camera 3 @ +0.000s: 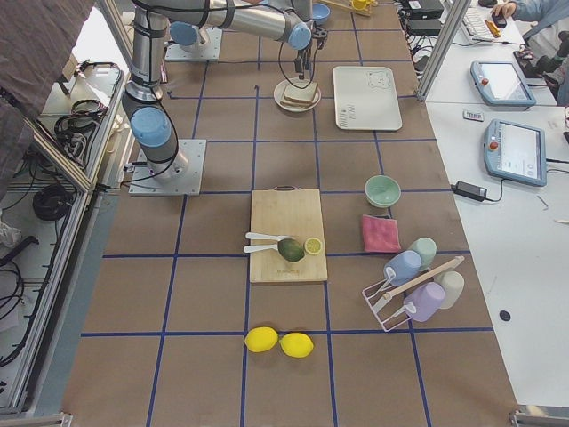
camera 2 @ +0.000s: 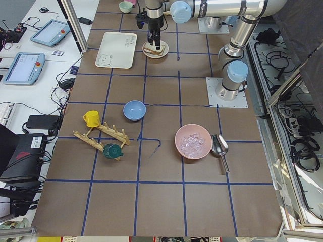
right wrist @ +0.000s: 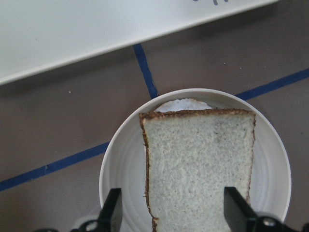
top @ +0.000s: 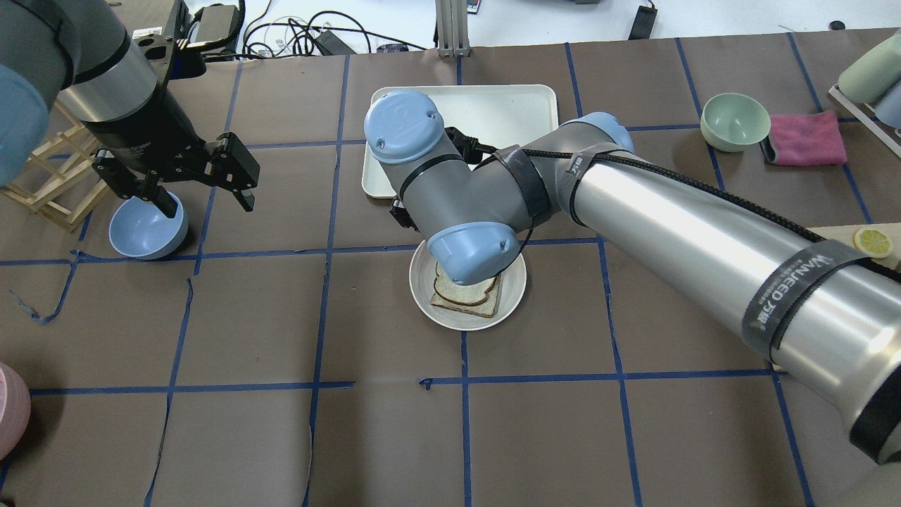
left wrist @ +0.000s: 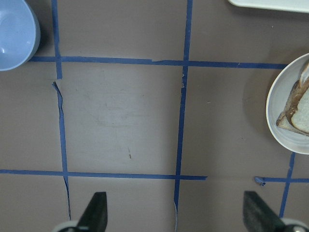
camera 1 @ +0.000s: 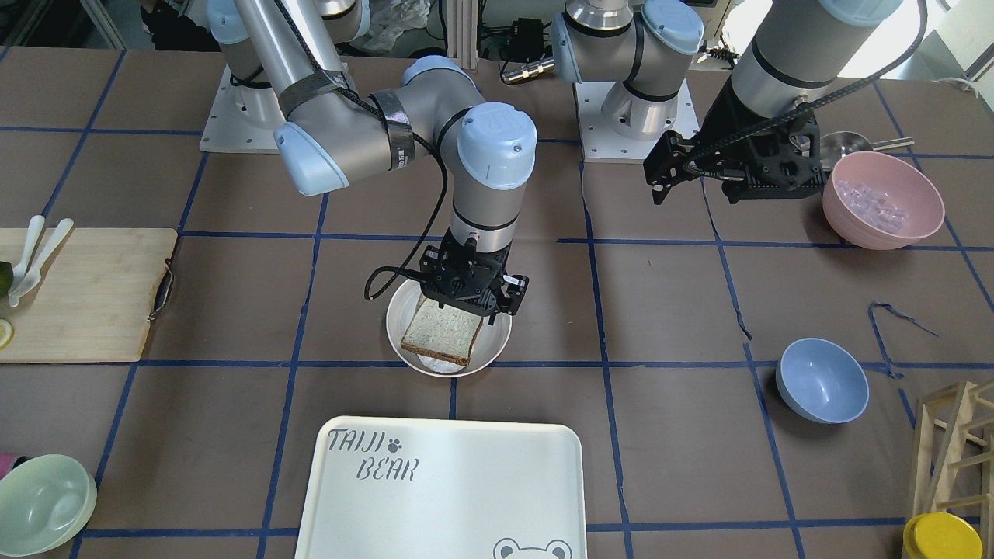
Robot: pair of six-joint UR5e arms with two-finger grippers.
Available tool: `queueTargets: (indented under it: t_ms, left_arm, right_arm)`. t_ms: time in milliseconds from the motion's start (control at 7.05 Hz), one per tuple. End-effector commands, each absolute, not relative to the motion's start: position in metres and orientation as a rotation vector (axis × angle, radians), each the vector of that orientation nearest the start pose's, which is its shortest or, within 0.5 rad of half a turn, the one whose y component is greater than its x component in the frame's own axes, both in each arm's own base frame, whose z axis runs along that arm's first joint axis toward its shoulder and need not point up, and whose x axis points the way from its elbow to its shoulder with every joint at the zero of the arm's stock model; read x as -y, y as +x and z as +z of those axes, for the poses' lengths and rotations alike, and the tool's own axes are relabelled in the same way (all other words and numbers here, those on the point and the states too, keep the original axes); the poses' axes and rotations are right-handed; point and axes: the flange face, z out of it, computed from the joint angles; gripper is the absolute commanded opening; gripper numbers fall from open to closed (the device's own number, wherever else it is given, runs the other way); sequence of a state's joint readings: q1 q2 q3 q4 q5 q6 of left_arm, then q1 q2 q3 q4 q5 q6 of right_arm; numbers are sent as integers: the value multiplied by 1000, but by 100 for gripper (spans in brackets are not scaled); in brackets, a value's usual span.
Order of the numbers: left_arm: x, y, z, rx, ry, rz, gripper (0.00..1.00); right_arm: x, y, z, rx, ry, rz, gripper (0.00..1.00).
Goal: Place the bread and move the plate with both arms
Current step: 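Lower the bread slice onto the fried egg and open the right gripper, then raise the right gripper away from the plate while the left arm starts moving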
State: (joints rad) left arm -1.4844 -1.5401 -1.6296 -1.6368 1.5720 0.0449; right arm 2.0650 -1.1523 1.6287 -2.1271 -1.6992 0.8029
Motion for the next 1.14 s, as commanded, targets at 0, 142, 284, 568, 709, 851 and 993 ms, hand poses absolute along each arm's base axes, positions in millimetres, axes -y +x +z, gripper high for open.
queueTargets:
  t_ms: [0,142,284,568,709,851,993]
  left_arm:
    - [478,-93,467,-3143,-67,152,100]
    - [479,-94,466,-3150,-63,154,100]
    - [482,-94,460,-3161,-77,177,100]
    - [485,-93,447,-3153,-76,216,100]
    - [491,-92,445,-3144,-82,167,100]
    - [498,-93,441,-3156,-138,116,100]
    - [501,-93,425,-3146,-213,159,100]
  right_arm:
    - [500,391,325,-3112,416,-315,100]
    - [503,367,359,-3072,450,-238,100]
    - [511,322,394,-3088,364,-165,100]
    - [517,231,447,-3083,155,-113,100]
    - [527,188,457,-3074,92,-81,100]
    - [537,145,466,-3114,54,-73,100]
    - [537,129,483,-3160,64,-124,100]
